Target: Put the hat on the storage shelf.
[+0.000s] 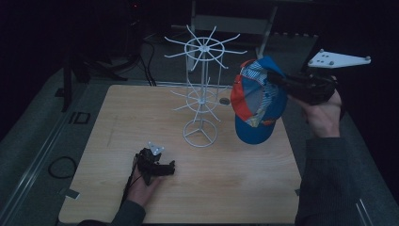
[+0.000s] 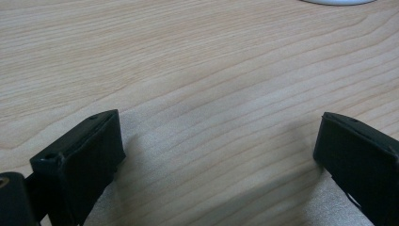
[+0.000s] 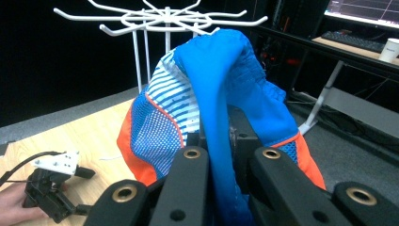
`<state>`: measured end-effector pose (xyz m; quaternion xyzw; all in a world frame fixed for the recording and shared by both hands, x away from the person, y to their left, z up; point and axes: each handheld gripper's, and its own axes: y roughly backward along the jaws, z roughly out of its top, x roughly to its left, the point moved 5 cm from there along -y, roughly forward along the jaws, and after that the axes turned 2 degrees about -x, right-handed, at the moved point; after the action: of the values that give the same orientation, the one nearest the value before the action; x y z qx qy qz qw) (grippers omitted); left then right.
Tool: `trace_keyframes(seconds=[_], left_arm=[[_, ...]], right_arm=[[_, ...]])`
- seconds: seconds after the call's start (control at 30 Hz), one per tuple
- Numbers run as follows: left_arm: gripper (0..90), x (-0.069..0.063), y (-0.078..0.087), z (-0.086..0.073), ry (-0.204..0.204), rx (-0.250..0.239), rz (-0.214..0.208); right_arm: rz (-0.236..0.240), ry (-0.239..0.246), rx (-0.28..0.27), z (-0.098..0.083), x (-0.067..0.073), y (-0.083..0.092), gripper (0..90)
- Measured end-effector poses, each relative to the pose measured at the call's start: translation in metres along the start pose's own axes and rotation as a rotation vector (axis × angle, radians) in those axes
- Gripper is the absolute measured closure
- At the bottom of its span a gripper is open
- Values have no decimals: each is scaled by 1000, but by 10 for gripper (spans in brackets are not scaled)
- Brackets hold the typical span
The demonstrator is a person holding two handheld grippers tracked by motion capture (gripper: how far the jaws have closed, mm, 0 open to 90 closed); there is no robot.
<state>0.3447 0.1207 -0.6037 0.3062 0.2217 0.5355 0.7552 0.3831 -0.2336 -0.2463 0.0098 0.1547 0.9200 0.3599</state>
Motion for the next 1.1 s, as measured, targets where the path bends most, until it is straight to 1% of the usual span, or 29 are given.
trace_keyframes(seconds=[0.33, 0.77, 0.97, 1.1], left_arm=[[24, 0, 0, 0, 0, 0, 0], [24, 0, 0, 0, 0, 0, 1], [24, 0, 0, 0, 0, -1, 1], [24, 0, 0, 0, 0, 0, 0]], right_arm=[[2, -2, -11, 6, -2, 0, 872], [8, 4, -43, 24, -3, 4, 872], [23, 9, -54, 31, 0, -2, 868], [30, 2, -47, 34, -1, -12, 862]])
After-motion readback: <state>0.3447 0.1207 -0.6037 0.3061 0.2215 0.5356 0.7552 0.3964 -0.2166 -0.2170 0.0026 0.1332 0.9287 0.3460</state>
